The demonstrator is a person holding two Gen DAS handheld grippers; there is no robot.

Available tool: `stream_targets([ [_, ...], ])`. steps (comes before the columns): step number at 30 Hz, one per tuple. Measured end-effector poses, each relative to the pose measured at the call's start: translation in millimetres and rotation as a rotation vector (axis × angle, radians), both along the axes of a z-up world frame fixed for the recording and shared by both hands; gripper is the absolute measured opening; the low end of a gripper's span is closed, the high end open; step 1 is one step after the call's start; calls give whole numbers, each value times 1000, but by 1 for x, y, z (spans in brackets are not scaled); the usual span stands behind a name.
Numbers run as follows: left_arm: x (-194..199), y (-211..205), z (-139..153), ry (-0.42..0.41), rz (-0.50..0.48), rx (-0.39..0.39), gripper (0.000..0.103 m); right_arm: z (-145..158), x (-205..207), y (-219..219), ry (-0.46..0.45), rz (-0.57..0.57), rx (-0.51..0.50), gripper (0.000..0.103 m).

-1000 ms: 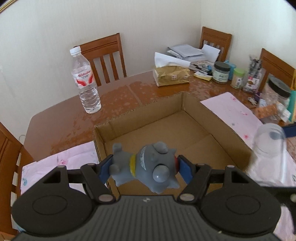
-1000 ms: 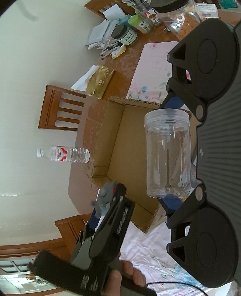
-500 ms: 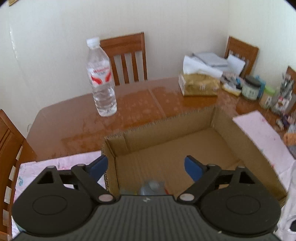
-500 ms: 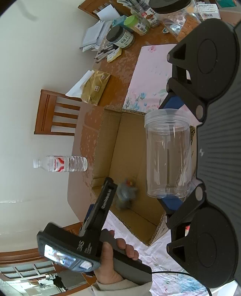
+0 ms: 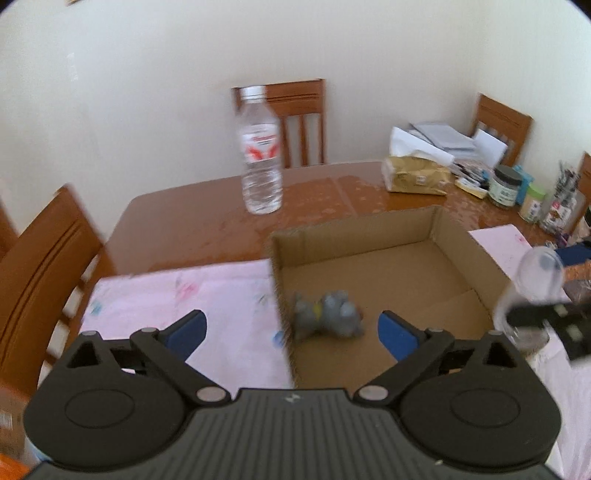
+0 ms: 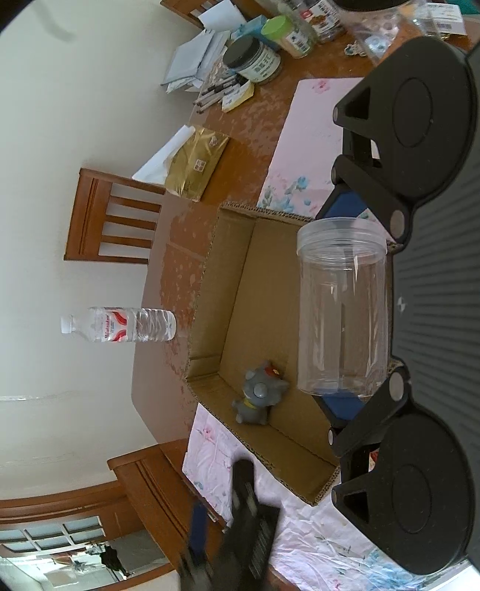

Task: Organize rigid objects
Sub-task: 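Lower the clear jar into the cardboard box and open the right gripper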

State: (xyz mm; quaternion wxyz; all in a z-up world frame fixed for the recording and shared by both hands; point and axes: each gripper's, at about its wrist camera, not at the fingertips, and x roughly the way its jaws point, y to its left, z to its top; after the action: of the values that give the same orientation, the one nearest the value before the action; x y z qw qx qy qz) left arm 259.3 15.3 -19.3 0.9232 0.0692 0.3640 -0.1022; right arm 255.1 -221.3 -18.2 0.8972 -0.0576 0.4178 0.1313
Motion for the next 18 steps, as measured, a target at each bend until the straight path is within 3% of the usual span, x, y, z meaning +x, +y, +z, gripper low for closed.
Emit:
stream_targets([
  [9,-51,41,-13,27,190,-24,99,-5,48,18,-1,60,-33,93],
  [12,-62,46,-19,46,231,8,99,-7,70,22,-13,56,-39,93],
  [14,-69,46,-22,51,244,28,99,-8,83,24,-34,46,-50,103],
  [18,-80,45,-25,55,254,38,99,-9,95,26,-33,38,-46,103],
])
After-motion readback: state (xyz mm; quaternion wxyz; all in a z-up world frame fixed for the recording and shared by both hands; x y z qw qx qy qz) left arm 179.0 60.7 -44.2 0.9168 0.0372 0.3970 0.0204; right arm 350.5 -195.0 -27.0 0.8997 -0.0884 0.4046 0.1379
